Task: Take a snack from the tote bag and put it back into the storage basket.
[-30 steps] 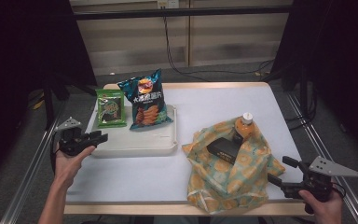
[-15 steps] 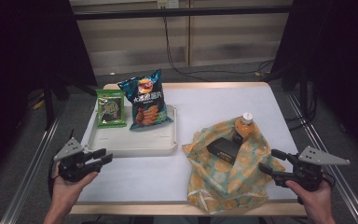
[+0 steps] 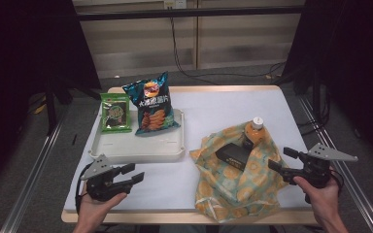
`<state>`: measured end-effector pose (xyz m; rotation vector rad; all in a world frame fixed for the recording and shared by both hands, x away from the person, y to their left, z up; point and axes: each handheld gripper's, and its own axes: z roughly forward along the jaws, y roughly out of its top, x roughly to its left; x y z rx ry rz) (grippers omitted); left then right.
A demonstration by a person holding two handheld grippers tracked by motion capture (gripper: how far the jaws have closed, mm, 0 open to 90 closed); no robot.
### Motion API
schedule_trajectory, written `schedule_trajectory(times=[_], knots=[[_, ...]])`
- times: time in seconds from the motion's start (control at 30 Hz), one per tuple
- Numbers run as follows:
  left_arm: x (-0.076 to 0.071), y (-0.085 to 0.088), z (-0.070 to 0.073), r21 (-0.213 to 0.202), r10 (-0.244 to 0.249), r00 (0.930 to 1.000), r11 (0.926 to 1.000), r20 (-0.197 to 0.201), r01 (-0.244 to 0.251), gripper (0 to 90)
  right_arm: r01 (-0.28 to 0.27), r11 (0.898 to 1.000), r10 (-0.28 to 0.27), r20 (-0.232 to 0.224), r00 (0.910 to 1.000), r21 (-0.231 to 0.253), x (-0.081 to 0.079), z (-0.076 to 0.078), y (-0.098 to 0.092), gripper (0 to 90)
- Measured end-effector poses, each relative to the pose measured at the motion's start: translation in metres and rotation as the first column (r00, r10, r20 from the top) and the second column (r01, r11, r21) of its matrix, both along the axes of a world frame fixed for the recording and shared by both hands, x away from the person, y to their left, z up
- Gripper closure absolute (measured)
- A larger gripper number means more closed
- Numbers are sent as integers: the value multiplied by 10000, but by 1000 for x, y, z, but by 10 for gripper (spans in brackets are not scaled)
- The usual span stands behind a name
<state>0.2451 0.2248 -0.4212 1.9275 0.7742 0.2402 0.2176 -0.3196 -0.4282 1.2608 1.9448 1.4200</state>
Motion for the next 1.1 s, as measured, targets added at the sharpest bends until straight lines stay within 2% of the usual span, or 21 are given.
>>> schedule_trajectory(times=[0.03, 0.07, 0.13, 0.2, 0.27, 0.33, 0.4, 0.43, 0.47, 0.5, 0.67, 0.77, 0.83, 0.87, 0.9, 0.93, 0.97, 1.0, 1.03, 1.07, 1.1], knots=[[0, -6, -2, 49, -272, 9996, 9996, 36, 272, 497, -10, 10000, 10, -84, 10000, 44, 0, -1, 0, 167], [0, -12, -3, 142, -306, 9995, 9994, 82, 304, 493, -63, 10000, 64, -152, 9999, 76, 0, -3, 1, 166], [1, -23, -4, 118, -602, 9981, 9981, -129, 604, 492, -142, 9999, 143, -186, 9997, 64, 0, -4, 2, 165], [1, -28, -3, 107, -669, 9978, 9977, -2, 669, 491, -88, 9999, 89, -204, 9998, 50, 0, -5, 3, 165], [4, -37, 0, -120, -724, 9974, 9973, 39, 725, 470, -141, 9999, 142, -239, 9996, 61, 0, -5, 6, 166], [9, -53, 4, -349, -1111, 9937, 9931, 171, 1117, 427, -229, 9997, 230, -237, 9995, 46, 0, -4, 8, 211], [11, -60, 4, -337, -1225, 9924, 9918, 146, 1229, 427, -329, 9995, 329, -208, 9992, 8, 0, -3, 11, 262], [15, -71, 4, -364, -1479, 9888, 9882, 213, 1486, 427, -363, 9993, 363, -186, 9992, -22, 1, -3, 11, 287], [15, -71, 4, -364, -1479, 9888, 9882, 213, 1486, 427, -363, 9993, 363, -186, 9992, -22, 1, -3, 11, 287], [20, -81, 5, -384, -1609, 9868, 9861, 198, 1615, 427, -501, 9987, 500, -252, 9984, -17, 2, -3, 13, 351], [26, -94, 9, -702, -1800, 9834, 9809, 247, 1813, 470, -616, 9981, 615, -277, 9977, -56, 3, -4, 13, 447], [29, -109, 16, -695, -2294, 9726, 9703, 381, 2316, 493, -653, 9979, 651, -368, 9972, -38, 3, -4, 12, 586], [31, -118, 20, -693, -2349, 9708, 9688, 482, 2379, 499, -827, 9966, 829, -437, 9956, 50, 4, -4, 11, 662], [32, -122, 20, -907, -2486, 9675, 9635, 467, 2520, 504, -810, 9967, 809, -423, 9958, -7, 3, -4, 11, 700], [32, -122, 20, -907, -2486, 9675, 9635, 467, 2520, 507, -867, 9962, 863, -430, 9953, -79, 3, -4, 11, 738], [32, -131, 24, -990, -2637, 9631, 9583, 539, 2679, 509, -829, 9965, 824, -381, 9959, -118, 3, -4, 11, 771], [32, -131, 24, -990, -2637, 9631, 9583, 539, 2679, 515, -829, 9965, 824, -381, 9959, -118, 3, -4, 11, 771], [31, -137, 26, -909, -2725, 9604, 9566, 584, 2770, 515, -821, 9966, 819, -359, 9960, -52, 2, -4, 8, 817], [30, -144, 27, -878, -2926, 9540, 9506, 654, 2976, 515, -826, 9966, 824, -342, 9960, -53, 1, -4, 8, 832], [30, -147, 28, -751, -2892, 9549, 9529, 674, 2938, 517, -787, 9968, 784, -254, 9966, -104, 0, -4, 6, 846], [32, -150, 27, -928, -2985, 9521, 9482, 669, 3038, 518, -796, 9968, 793, -299, 9964, -77, -1, -4, 5, 854]])
